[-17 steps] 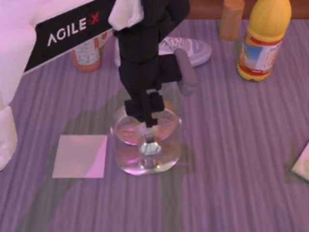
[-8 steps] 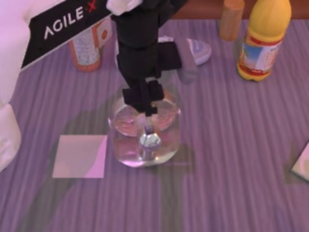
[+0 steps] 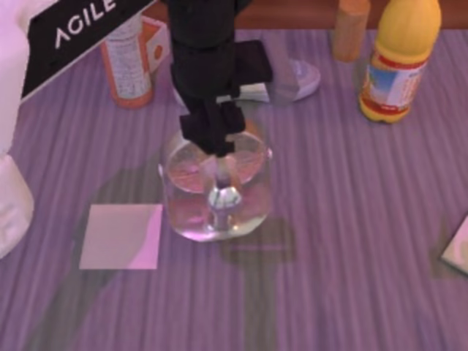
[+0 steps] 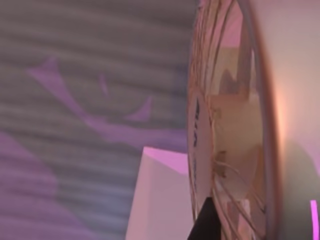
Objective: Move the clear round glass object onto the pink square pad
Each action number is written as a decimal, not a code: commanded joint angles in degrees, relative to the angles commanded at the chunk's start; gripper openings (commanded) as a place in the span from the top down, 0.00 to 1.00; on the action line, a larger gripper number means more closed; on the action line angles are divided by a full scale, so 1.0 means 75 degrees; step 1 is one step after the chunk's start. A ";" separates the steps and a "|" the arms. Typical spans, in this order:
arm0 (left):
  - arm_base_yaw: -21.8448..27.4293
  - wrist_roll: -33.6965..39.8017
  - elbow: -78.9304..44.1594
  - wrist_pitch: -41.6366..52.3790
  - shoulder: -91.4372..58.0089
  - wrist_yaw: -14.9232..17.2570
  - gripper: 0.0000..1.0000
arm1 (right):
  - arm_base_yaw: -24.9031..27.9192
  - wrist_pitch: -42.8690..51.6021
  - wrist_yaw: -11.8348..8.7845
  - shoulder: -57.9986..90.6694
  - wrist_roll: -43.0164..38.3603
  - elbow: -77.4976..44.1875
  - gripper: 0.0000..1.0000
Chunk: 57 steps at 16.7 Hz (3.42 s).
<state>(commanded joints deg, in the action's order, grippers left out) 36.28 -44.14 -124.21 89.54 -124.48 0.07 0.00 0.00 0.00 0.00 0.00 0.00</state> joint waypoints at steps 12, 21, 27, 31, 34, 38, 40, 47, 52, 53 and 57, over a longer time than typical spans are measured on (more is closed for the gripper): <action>-0.0315 0.5197 0.1100 0.0621 0.0631 -0.0710 1.00 | 0.0000 0.0000 0.0000 0.0000 0.0000 0.0000 0.00; -0.0976 1.4644 0.2892 -0.0044 0.2146 -0.0856 1.00 | 0.0000 0.0000 0.0000 0.0000 0.0000 0.0000 0.00; -0.1402 1.9184 0.4139 -0.0932 0.2971 -0.0500 1.00 | 0.0000 0.0000 0.0000 0.0000 0.0000 0.0000 0.00; -0.1597 2.0684 0.4727 -0.1411 0.3310 -0.0267 1.00 | 0.0000 0.0000 0.0000 0.0000 0.0000 0.0000 0.00; -0.1641 2.0989 0.4865 -0.1534 0.3388 -0.0206 1.00 | 0.0000 0.0000 0.0000 0.0000 0.0000 0.0000 0.00; -0.1602 2.0968 0.4844 -0.1516 0.3358 -0.0216 1.00 | 0.0000 0.0000 0.0000 0.0000 0.0000 0.0000 0.00; -0.1616 2.0956 0.4960 -0.1652 0.3355 -0.0234 1.00 | 0.0000 0.0000 0.0000 0.0000 0.0000 0.0000 0.00; -0.1717 2.0912 0.5780 -0.2566 0.3273 -0.0204 1.00 | 0.0000 0.0000 0.0000 0.0000 0.0000 0.0000 0.00; -0.1717 2.0912 0.5780 -0.2566 0.3273 -0.0204 0.77 | 0.0000 0.0000 0.0000 0.0000 0.0000 0.0000 0.00; -0.1717 2.0912 0.5780 -0.2566 0.3273 -0.0204 0.70 | 0.0000 0.0000 0.0000 0.0000 0.0000 0.0000 0.00; -0.1717 2.0912 0.5780 -0.2566 0.3273 -0.0204 0.40 | 0.0000 0.0000 0.0000 0.0000 0.0000 0.0000 0.00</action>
<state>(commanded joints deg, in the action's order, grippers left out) 23.40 112.70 -80.86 70.30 -99.93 -1.46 0.00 0.00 0.00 0.00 0.00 0.00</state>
